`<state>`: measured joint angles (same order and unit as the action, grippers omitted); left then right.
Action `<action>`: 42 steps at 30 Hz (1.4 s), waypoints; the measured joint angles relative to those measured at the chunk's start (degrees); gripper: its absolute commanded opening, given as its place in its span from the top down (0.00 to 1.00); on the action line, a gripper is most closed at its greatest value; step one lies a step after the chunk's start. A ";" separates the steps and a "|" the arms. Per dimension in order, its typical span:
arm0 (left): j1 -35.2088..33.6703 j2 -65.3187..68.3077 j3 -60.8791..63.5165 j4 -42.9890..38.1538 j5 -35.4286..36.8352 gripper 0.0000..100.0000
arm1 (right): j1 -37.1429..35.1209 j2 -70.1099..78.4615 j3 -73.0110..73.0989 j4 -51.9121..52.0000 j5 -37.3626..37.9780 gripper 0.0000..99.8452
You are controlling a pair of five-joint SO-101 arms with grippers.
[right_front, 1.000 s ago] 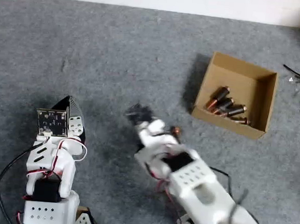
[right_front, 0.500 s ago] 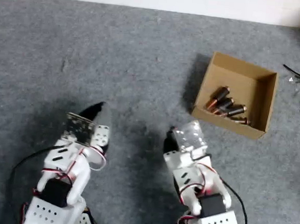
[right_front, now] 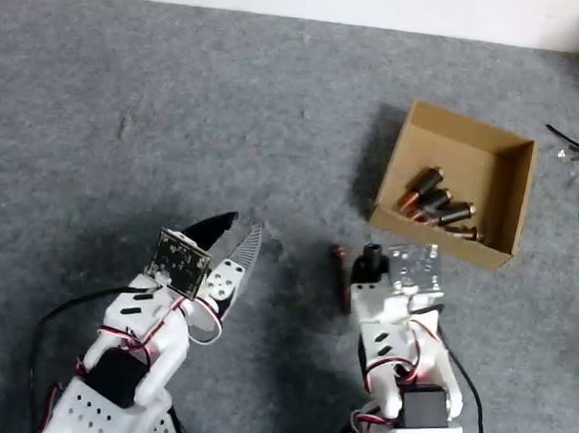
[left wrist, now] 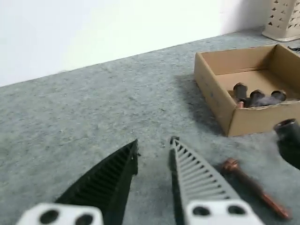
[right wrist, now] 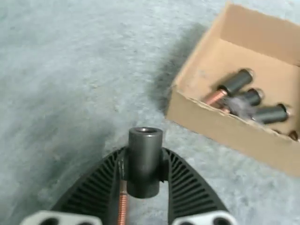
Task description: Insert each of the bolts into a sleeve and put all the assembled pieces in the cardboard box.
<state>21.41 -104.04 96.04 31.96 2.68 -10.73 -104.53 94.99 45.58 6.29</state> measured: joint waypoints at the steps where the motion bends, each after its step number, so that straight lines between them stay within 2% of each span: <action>1: 1.23 0.00 0.00 0.00 0.70 0.93 | 0.88 0.00 0.00 0.00 -0.70 1.00; 3: 3.69 0.00 0.00 0.00 3.08 0.95 | 2.90 0.00 0.00 -0.62 -1.58 1.00; 8: 6.86 1.93 0.00 0.00 6.07 0.91 | 6.24 0.00 0.00 -1.76 -3.52 1.00; 12: 9.05 9.05 -0.18 -4.66 6.24 0.91 | 6.33 0.00 0.00 -2.29 -3.52 1.00; 16: 10.02 22.24 -6.07 -8.26 7.38 0.91 | 6.59 0.00 0.00 -2.73 -3.52 1.00; 22: 11.25 52.13 -23.03 -9.14 14.77 0.89 | 11.08 0.00 0.26 -6.42 -3.52 1.00; 28: 17.32 77.19 -37.10 -9.23 18.81 0.71 | 12.75 0.00 0.62 -8.18 -3.52 1.00; 33: 17.41 89.14 -42.64 -9.23 23.91 0.63 | 12.84 0.00 0.62 -9.58 -3.52 1.00; 36: 17.58 94.15 -46.51 -9.23 27.25 0.63 | 12.84 0.00 0.62 -9.58 -3.52 1.00; 42: 16.70 105.67 -54.42 -9.23 32.62 0.69 | 12.84 0.00 0.62 -9.58 -3.52 1.00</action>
<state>38.11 1.63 41.63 22.73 35.30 2.11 -104.53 95.60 36.00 2.77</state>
